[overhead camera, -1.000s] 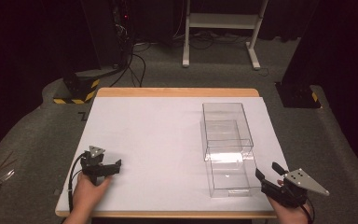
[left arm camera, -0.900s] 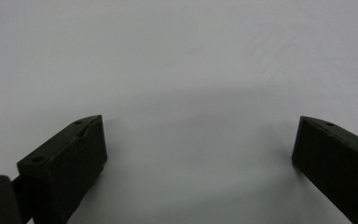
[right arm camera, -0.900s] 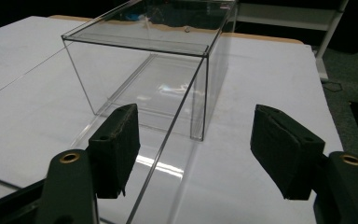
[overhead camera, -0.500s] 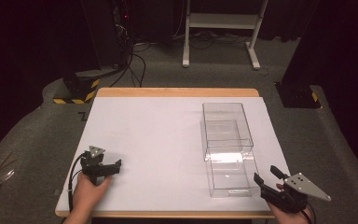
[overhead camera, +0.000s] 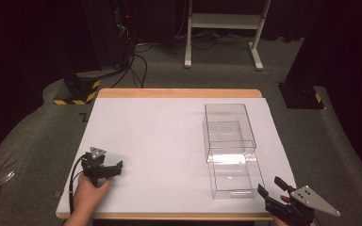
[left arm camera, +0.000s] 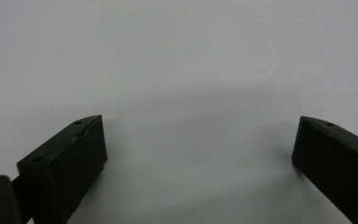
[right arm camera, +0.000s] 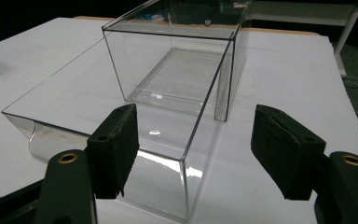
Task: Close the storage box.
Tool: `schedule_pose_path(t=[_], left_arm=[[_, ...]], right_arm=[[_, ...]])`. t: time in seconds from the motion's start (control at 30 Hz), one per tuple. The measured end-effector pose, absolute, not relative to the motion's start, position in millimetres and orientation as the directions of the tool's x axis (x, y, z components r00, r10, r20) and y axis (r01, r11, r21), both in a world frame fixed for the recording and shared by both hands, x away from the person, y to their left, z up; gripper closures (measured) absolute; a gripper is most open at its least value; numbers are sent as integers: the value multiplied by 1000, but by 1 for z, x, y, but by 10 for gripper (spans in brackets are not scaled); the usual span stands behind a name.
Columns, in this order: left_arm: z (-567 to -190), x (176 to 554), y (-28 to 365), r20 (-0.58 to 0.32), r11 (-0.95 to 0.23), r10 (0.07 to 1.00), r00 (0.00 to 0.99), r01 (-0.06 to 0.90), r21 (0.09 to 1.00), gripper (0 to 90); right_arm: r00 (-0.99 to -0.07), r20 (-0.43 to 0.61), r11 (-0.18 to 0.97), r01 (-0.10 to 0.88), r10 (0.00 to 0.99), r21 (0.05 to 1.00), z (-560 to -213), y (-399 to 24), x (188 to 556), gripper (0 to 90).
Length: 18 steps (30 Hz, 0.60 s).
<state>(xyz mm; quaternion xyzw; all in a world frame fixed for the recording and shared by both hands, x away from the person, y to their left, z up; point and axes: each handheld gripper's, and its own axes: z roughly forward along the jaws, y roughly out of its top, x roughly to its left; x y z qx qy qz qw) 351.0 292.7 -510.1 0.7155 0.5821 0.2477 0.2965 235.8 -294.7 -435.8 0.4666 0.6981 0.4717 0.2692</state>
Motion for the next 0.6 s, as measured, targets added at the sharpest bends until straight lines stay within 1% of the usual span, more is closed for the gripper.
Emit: schedule_pose_path(t=[0.27, 0.6], left_arm=[[-510, 351, 293, 9, -146, 980, 200, 686, 713, 33], [-510, 351, 293, 9, -146, 980, 199, 687, 712, 33]], right_arm=[[-438, 57, 146, 417, 897, 897, -442, -290, 239, 315], [-445, 69, 139, 418, 893, 898, -445, -287, 243, 313]])
